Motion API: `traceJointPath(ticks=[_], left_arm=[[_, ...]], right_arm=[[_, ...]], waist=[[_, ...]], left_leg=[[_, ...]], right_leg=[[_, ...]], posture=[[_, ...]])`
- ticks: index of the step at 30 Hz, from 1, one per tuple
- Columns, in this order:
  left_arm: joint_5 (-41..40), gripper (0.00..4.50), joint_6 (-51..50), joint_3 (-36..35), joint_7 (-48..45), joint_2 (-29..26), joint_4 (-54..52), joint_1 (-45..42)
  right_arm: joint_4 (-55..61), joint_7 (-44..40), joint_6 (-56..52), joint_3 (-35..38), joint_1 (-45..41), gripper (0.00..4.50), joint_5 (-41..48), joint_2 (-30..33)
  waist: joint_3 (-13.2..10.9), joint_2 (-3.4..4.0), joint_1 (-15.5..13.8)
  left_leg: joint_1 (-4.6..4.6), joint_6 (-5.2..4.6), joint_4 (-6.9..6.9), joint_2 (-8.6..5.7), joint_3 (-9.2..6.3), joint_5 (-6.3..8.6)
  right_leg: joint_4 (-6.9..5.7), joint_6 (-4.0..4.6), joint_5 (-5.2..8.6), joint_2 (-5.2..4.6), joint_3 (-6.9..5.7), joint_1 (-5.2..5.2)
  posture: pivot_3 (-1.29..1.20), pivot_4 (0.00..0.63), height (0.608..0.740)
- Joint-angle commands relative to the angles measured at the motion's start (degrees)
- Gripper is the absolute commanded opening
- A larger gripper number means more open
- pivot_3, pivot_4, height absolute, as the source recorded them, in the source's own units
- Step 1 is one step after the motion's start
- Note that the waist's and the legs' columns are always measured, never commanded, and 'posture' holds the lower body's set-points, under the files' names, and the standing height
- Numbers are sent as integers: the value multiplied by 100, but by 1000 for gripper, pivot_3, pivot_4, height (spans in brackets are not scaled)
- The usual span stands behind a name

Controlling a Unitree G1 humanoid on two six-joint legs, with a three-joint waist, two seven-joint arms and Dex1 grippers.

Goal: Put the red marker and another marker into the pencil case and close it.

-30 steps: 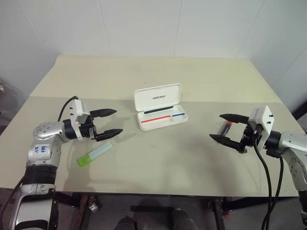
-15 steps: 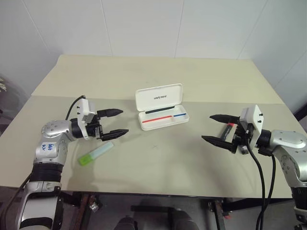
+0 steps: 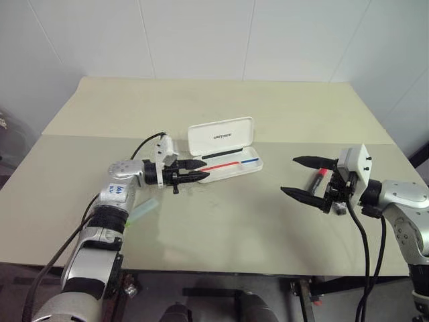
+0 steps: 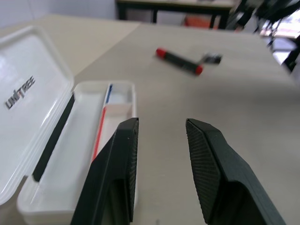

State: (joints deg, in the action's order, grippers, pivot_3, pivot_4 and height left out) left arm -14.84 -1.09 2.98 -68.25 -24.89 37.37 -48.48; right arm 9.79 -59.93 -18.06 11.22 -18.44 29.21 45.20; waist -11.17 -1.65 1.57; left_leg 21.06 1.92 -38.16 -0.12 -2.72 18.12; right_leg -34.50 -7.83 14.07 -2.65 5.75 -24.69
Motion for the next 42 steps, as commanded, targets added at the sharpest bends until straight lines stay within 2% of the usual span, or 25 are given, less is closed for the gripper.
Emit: traceJointPath(ticks=[1,3,8,22,25,28,29,36,42], left_arm=[[510,1641,389,243,248,132,450,-354],[1017,1641,601,527,567,179,880,-561],[1363,1641,443,658,904,357,1410,-898],[1795,1641,-157,1031,466,499,1562,-1070],[1749,1073,-196,996,372,526,1456,-1042],[1767,164,-224,1033,270,515,1364,-992],[1765,26,-235,1044,215,507,1328,-967],[1671,26,-414,1001,-16,387,810,-773],[1544,26,-895,993,-409,26,-540,-392]], right_arm=[[203,63,8,231,54,4500,95,80],[192,105,29,235,46,4500,83,51],[299,211,34,220,91,4500,105,0],[283,174,5,288,-45,4500,177,143],[214,119,2,312,-101,4500,197,194],[299,91,-64,306,-94,4500,321,179],[347,94,-83,287,-78,4500,349,170],[379,110,-99,212,-79,4500,351,146],[300,108,-56,167,-123,4500,309,131]], waist=[[0,0,-6],[0,0,-14],[-1,-1,-13],[0,-1,1],[0,0,1],[0,-1,-6],[0,0,-10],[0,0,-7],[0,0,3]], left_leg=[[0,0,0,0,-1,0],[1,0,-1,-1,0,0],[2,-2,0,-3,0,1],[0,-4,-1,-3,1,1],[0,-4,0,-2,0,1],[1,-4,0,-2,0,1],[1,-4,0,-2,0,1],[3,-8,1,-1,0,4],[4,-8,2,2,1,4]], right_leg=[[-1,0,0,0,0,1],[1,-1,0,0,0,1],[-1,-2,-1,0,1,0],[-3,-4,-2,1,2,1],[-4,-3,-2,2,2,1],[-3,-4,-2,2,2,1],[-3,-4,-2,2,2,1],[2,-4,-2,1,2,1],[-1,-3,-1,2,3,-2]], posture=[[0,150,740],[0,150,740],[0,150,740],[0,150,740],[0,150,740],[0,150,740],[0,150,740],[0,150,740],[0,150,740]])
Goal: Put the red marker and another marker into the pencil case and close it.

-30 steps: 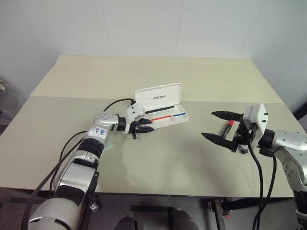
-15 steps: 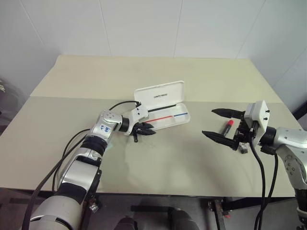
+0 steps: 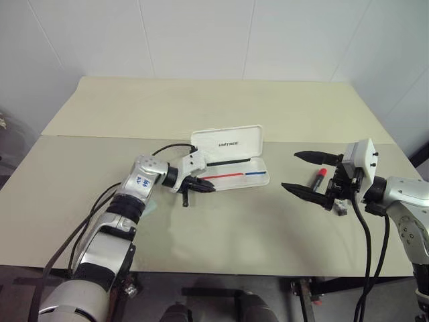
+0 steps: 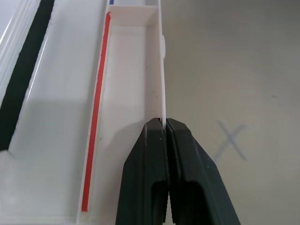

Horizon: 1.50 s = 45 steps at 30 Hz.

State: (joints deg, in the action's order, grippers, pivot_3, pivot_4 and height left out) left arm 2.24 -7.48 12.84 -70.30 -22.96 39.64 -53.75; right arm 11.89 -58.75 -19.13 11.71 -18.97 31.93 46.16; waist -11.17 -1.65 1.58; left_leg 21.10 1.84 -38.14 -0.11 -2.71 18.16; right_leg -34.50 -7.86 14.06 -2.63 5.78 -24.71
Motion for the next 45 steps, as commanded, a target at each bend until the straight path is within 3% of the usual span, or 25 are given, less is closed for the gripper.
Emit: traceJointPath(ticks=[1,6,13,22,30,33,39,45], left_arm=[[-190,26,-353,11,-254,-221,-1015,212],[-290,26,-863,86,-359,-417,-2321,719],[-489,26,-1232,213,-376,-524,-3211,1158],[-495,26,-1382,436,-349,-727,-3477,1510],[-555,26,-1694,578,-187,-568,-3594,1573],[-647,715,-2074,679,-284,-628,-3830,1635],[-1019,2684,-2576,630,-309,-610,-4217,1628],[-1284,2684,-2682,517,-254,-712,-4464,1608]], right_arm=[[80,-6,59,108,-75,4500,30,27],[105,42,55,91,-52,4500,34,-18],[176,104,22,72,-5,4500,51,-69],[257,172,0,91,68,4500,74,-118],[392,265,-63,105,136,4500,106,-149],[424,276,-94,128,167,4500,118,-142],[383,284,-106,100,138,4500,113,-158],[374,322,-167,74,154,4500,138,-215]], waist=[[0,0,-2],[0,0,-6],[0,0,-9],[0,0,-3],[0,0,-6],[0,0,-7],[0,0,-4],[0,0,1]], left_leg=[[0,0,0,0,0,0],[1,0,-4,0,0,0],[0,0,-6,0,-1,0],[-4,-1,-7,0,1,-1],[-4,-1,-10,-1,1,-1],[-3,-1,-9,-1,1,-1],[-3,-1,-11,-1,0,-1],[-7,-2,-11,-1,0,-1]], right_leg=[[-2,0,0,0,1,-1],[-3,0,0,-2,1,1],[-5,0,0,-2,2,1],[-11,2,1,0,4,1],[-12,2,1,-1,4,3],[-11,2,1,-1,4,2],[-12,2,1,-1,4,3],[-11,3,2,0,4,3]], posture=[[0,150,740],[0,150,740],[0,150,740],[0,150,740],[0,150,740],[0,150,740],[0,150,740],[0,150,740]])
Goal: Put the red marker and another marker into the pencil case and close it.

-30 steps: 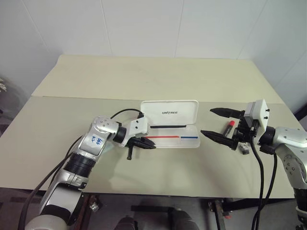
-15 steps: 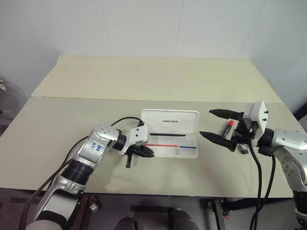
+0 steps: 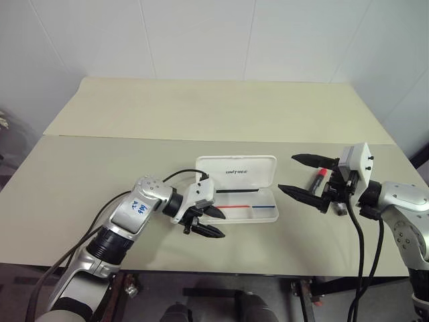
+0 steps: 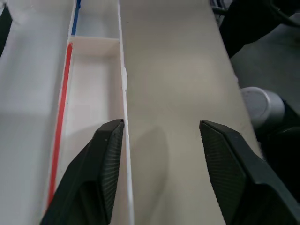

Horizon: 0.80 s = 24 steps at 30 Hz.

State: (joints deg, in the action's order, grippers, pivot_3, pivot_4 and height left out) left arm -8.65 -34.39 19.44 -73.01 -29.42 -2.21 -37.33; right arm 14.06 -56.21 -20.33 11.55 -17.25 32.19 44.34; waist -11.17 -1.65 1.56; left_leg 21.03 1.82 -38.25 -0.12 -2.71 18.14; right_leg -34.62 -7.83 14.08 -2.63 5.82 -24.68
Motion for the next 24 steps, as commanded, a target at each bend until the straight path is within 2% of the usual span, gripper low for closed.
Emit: traceJointPath(ticks=[1,4,6,11,15,19,24], left_arm=[[-248,2684,5,-209,61,-65,-286,-47],[-395,2684,32,-345,69,-122,-285,-69],[-581,3028,180,-451,-202,-316,-309,-31],[-1042,4485,850,-1171,-297,-472,-56,118],[-1533,4485,1114,-1891,-290,-527,100,232],[-1750,4485,1203,-2301,-319,-783,173,375],[-1877,4485,1384,-2686,-249,-990,410,417]], right_arm=[[163,84,-63,85,1,4500,98,-34],[135,277,-91,118,-2,4500,-5,-80],[42,775,-248,184,-75,4500,-175,-172],[-247,2216,-927,159,-165,4500,-842,-366],[-268,3247,-1502,289,-237,4500,-1044,-827],[-393,4258,-1870,550,-360,4500,-1165,-1490],[-654,4996,-2024,630,-446,4500,-1371,-1981]], waist=[[0,0,7],[0,0,3],[0,0,10],[0,0,3],[0,0,14],[1,1,18],[1,1,12]], left_leg=[[1,0,0,0,0,0],[-1,-1,0,0,1,0],[-4,-1,0,0,1,-1],[-6,0,0,1,1,-1],[-5,0,3,1,1,-1],[4,1,7,3,2,-2],[9,1,9,2,4,-1]], right_leg=[[0,0,0,0,0,0],[2,1,1,0,1,-1],[4,2,1,0,1,-1],[6,8,4,-1,2,-2],[7,10,5,-1,2,-5],[-15,10,5,0,2,-21],[-14,9,5,-2,2,-21]], posture=[[0,150,740],[0,150,740],[0,150,740],[0,150,740],[0,150,740],[0,150,740],[0,150,740]])
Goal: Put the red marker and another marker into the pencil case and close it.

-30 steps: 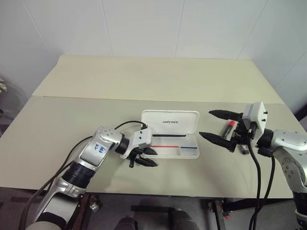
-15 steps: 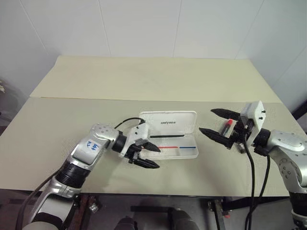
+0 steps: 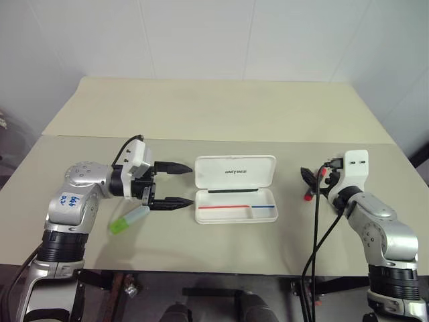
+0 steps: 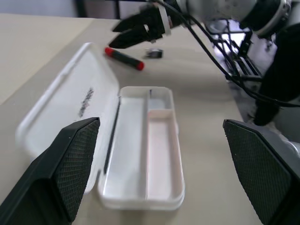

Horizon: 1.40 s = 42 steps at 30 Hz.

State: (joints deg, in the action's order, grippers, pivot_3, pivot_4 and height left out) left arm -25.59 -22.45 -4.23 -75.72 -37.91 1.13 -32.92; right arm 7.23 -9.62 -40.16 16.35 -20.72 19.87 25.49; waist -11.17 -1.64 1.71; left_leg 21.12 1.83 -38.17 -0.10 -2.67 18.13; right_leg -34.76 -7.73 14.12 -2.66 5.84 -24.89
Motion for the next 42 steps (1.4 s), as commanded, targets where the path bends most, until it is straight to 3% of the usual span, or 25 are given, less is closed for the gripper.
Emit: traceJointPath(ticks=[1,9,20,27,31,38,42], left_arm=[[-160,4485,265,-365,29,-187,131,-14],[-176,4485,527,-620,204,-329,140,203],[-281,4500,631,-667,436,-329,-7,377],[-270,4500,704,-535,463,-256,-20,411],[-242,4500,762,-459,456,-190,65,336],[-111,4500,1024,-283,290,-111,397,248],[-59,4500,1245,-238,230,-97,648,159]], right_arm=[[10,474,-89,184,-88,4500,-167,-178],[-230,832,-276,24,-40,4500,-316,-513],[20,1068,-369,-261,31,610,-572,-932],[-223,1029,-73,-109,-381,614,-673,-794],[-594,725,715,143,-958,614,-607,-487],[-881,-1953,2838,-441,-1232,614,-554,854],[-927,-3607,3627,-608,-1268,614,-116,1239]], waist=[[0,1,-4],[1,1,13],[1,1,41],[1,1,50],[0,2,107],[-1,4,148],[-2,4,167]], left_leg=[[2,0,0,0,-1,0],[2,0,7,1,1,0],[1,0,7,3,1,0],[2,0,7,2,2,0],[5,0,8,2,6,0],[8,-1,27,6,5,1],[9,-2,24,5,13,1]], right_leg=[[0,0,0,0,-1,0],[1,0,0,1,-1,-5],[-7,1,1,3,0,-10],[-6,1,1,2,0,-10],[-7,1,1,2,2,-15],[17,1,1,6,-2,-16],[19,-2,-1,3,2,-15]], posture=[[0,150,740],[0,150,740],[0,150,740],[0,150,740],[0,150,740],[0,150,740],[0,150,740]])
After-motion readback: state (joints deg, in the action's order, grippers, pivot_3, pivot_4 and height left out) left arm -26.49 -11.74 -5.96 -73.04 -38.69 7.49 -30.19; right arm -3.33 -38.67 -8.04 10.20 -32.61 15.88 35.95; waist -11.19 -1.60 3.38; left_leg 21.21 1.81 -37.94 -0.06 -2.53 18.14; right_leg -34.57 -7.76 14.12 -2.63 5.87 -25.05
